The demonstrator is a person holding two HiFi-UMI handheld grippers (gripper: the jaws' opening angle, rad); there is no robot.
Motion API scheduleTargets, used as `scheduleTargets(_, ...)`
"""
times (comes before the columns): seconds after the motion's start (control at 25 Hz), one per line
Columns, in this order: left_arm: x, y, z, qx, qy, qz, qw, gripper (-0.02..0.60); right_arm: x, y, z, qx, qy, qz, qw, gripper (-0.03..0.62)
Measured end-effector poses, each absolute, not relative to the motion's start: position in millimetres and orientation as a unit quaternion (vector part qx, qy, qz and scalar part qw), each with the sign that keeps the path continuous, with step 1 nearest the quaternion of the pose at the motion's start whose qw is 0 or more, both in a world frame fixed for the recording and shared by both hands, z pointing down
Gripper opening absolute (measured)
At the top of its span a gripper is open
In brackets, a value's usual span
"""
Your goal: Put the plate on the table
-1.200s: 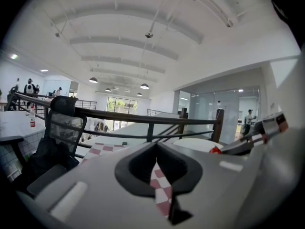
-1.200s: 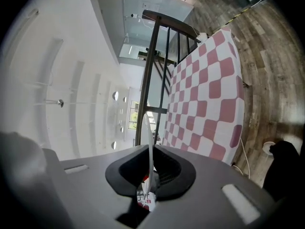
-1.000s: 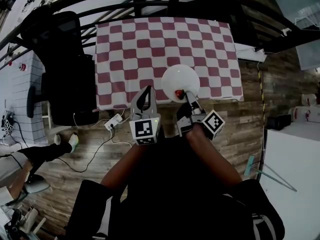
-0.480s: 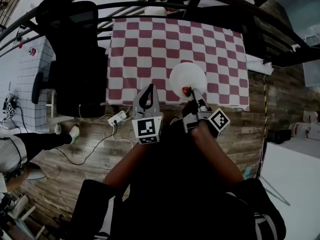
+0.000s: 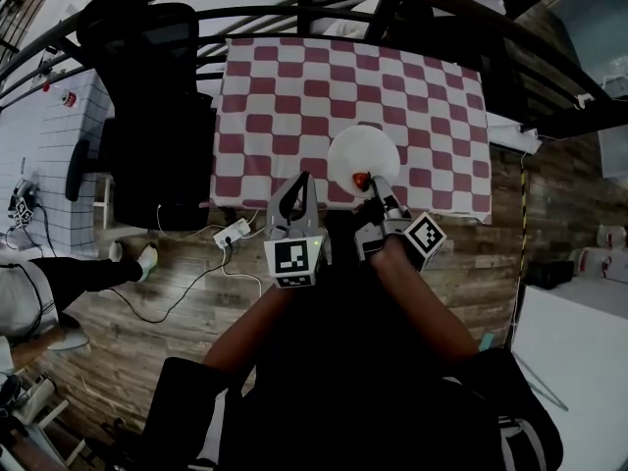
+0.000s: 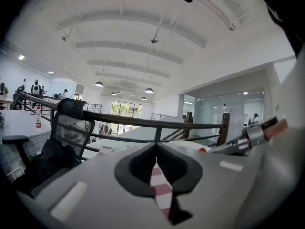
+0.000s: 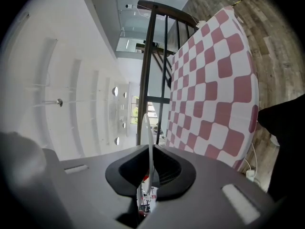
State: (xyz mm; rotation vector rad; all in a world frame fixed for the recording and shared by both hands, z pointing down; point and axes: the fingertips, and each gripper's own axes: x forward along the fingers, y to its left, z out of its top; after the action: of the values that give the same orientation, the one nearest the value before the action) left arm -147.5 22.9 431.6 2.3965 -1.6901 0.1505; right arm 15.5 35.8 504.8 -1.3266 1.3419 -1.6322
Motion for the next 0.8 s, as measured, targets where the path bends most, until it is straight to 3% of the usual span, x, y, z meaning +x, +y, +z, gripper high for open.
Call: scheduleTargets(0.8,-96,-72,462,0.820,-0.553,0.093,0.113,0.009,61,-73,568,-0.500,0.549,-0.590,0.316,0.017)
